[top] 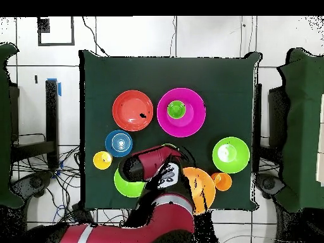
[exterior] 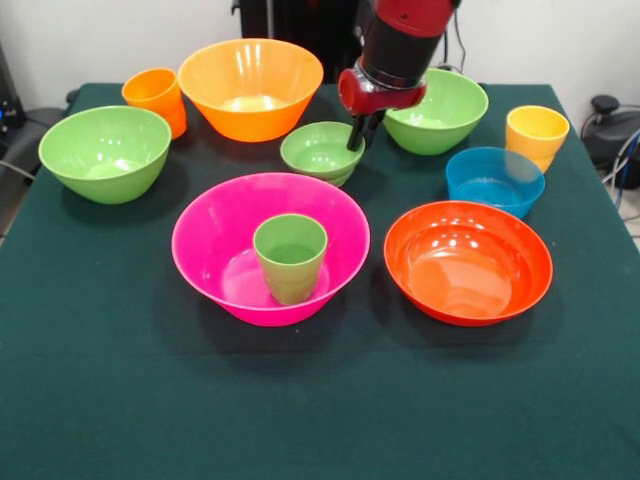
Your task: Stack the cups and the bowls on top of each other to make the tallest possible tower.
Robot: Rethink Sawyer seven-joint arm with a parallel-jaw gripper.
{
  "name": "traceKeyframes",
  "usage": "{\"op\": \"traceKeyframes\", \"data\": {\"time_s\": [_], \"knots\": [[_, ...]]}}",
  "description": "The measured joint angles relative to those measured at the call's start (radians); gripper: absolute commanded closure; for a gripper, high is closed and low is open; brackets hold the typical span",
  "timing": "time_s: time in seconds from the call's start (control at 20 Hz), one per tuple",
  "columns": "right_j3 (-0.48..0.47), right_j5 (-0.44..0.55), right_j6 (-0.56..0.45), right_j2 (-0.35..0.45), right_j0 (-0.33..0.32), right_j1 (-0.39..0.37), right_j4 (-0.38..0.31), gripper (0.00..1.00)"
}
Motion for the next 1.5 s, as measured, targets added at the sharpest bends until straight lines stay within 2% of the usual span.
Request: {"op": "traceKeyframes", "data": {"time_s": [0.45, 1.5], "knots": [[-0.023, 0.041, 0.000, -0.003, 0.025, -0.017, 0.000, 1.00], [-0.033, 0.055, 0.000, -0.044, 0.063, -0.052, 0.000, 1.00]]}}
